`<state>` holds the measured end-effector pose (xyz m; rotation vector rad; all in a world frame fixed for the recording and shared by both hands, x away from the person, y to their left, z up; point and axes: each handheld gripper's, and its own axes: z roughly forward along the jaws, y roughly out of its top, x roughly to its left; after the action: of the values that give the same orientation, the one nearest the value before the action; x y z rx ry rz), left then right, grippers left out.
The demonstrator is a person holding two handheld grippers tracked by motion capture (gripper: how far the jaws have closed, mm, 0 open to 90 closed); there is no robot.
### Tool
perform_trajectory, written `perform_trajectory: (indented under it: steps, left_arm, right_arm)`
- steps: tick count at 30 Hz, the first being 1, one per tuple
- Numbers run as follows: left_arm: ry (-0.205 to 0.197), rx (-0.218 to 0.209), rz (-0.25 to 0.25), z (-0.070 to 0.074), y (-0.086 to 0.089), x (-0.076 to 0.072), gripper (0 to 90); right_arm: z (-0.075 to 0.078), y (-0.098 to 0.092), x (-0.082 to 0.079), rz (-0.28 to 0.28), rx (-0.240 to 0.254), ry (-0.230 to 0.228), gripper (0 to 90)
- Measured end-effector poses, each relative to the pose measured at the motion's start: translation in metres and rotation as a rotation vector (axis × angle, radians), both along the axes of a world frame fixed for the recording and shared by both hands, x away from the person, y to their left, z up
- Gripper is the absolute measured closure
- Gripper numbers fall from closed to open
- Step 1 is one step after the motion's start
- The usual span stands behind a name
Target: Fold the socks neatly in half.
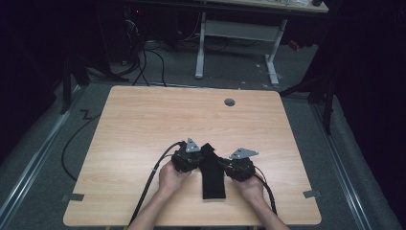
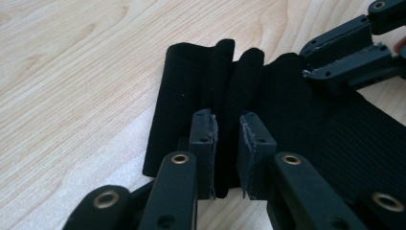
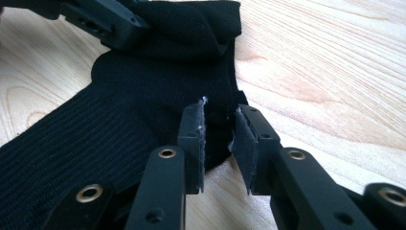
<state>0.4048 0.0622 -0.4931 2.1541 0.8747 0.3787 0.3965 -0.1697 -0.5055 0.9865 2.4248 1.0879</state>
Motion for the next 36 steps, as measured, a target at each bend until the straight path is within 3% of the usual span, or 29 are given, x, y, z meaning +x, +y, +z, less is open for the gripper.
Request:
perform_trajectory:
  steps: [9, 14, 20, 25, 28, 30, 33, 36]
  left_arm:
    - [0.001, -0.036, -0.017, 0.005, 0.005, -0.009, 64.1]
    - [0.001, -0.093, -0.022, 0.012, 0.009, -0.012, 63.2]
    - [-0.007, -0.099, 0.007, 0.018, 0.010, -0.011, 63.4]
    - [0.017, -0.105, 0.031, 0.016, 0.006, -0.003, 63.7]
    - [0.039, -0.094, 0.012, 0.012, 0.002, -0.002, 67.5]
    - [0.047, -0.059, -0.015, 0.008, -0.002, -0.004, 75.4]
    - [0.042, -0.023, -0.036, 0.006, -0.006, -0.006, 85.1]
    - [0.019, -0.027, -0.034, 0.009, -0.005, -0.008, 86.9]
  right_arm:
    - [0.010, -0.001, -0.001, 0.017, 0.015, -0.006, 76.0]
    - [0.021, -0.001, -0.005, 0.031, 0.026, -0.030, 83.5]
    - [0.030, 0.005, 0.000, 0.034, 0.044, -0.034, 83.8]
    - [0.034, 0.010, 0.005, 0.028, 0.043, -0.040, 83.3]
    - [0.036, 0.012, 0.007, 0.024, 0.046, -0.042, 83.2]
    - [0.037, 0.013, 0.008, 0.028, 0.045, -0.045, 83.1]
    - [0.036, 0.014, 0.008, 0.028, 0.038, -0.040, 83.0]
    - [0.035, 0.014, 0.008, 0.026, 0.035, -0.037, 83.0]
